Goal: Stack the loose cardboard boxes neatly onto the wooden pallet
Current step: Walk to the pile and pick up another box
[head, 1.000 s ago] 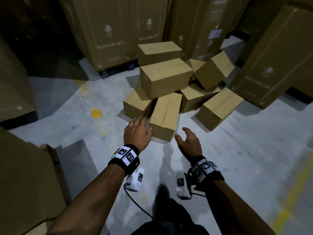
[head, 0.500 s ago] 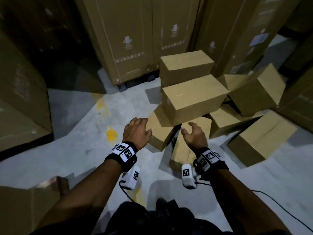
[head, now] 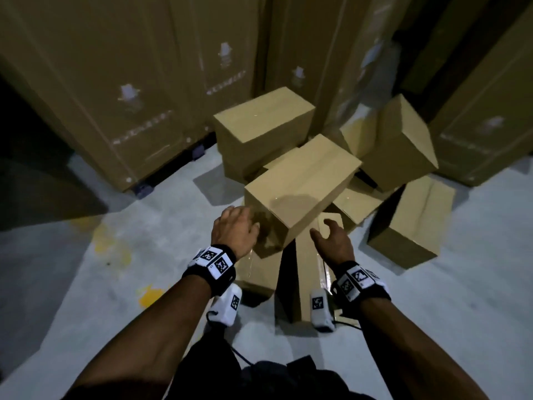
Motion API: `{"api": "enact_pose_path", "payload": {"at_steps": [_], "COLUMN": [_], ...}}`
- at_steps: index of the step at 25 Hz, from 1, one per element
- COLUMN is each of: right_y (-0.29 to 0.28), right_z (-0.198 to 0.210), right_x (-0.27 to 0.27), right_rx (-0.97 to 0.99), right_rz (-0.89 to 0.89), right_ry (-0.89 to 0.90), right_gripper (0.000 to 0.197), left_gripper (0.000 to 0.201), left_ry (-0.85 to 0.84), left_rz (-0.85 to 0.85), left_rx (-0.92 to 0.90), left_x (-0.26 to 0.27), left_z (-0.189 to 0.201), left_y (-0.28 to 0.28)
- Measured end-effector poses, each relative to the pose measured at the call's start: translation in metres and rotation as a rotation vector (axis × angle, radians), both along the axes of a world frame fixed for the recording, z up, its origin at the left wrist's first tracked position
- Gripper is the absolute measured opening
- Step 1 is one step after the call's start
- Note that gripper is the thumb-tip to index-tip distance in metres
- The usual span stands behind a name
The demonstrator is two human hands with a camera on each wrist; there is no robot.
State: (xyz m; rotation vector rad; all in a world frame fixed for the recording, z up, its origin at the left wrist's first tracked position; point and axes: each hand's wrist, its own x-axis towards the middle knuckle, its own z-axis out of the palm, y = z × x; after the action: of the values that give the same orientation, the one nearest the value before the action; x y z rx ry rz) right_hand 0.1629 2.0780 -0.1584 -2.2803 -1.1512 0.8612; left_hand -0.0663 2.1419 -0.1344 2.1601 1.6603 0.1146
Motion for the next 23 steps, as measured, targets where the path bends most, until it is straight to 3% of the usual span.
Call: {"api": "enact_pose_path", "payload": {"at_steps": [4, 11, 17, 23], "right_y": [0.03, 0.076, 0.133, 0.178], "right_z": [0.015, 0.009, -0.016, -0.049], "right_x": [-0.019, 0.0, 0.043, 0.072], "right_rx": [-0.027, -0.038, 0.009, -0.016], "right_rz": [-0.189, -0.462, -0.524, -0.662], "right_ry": [0.019, 0.065, 0.153, 0.28], "right_gripper": [0.063, 0.063, 0.062, 0.073], "left_gripper": [0.051, 0.056, 0.053, 0.07], "left_ry": [-0.029, -0.015, -0.071, -0.085], "left_rz": [-0.156, -0.356, -0.289, -0.206], "left_rx": [-0.028, -0.087, -0.15, -0.345], "left_x": [0.004, 0.062, 0.108, 0.163], "left_z": [0.01, 0.001, -0.023, -0.056], "left_y": [0.078, 0.181, 0.25, 0.321]}}
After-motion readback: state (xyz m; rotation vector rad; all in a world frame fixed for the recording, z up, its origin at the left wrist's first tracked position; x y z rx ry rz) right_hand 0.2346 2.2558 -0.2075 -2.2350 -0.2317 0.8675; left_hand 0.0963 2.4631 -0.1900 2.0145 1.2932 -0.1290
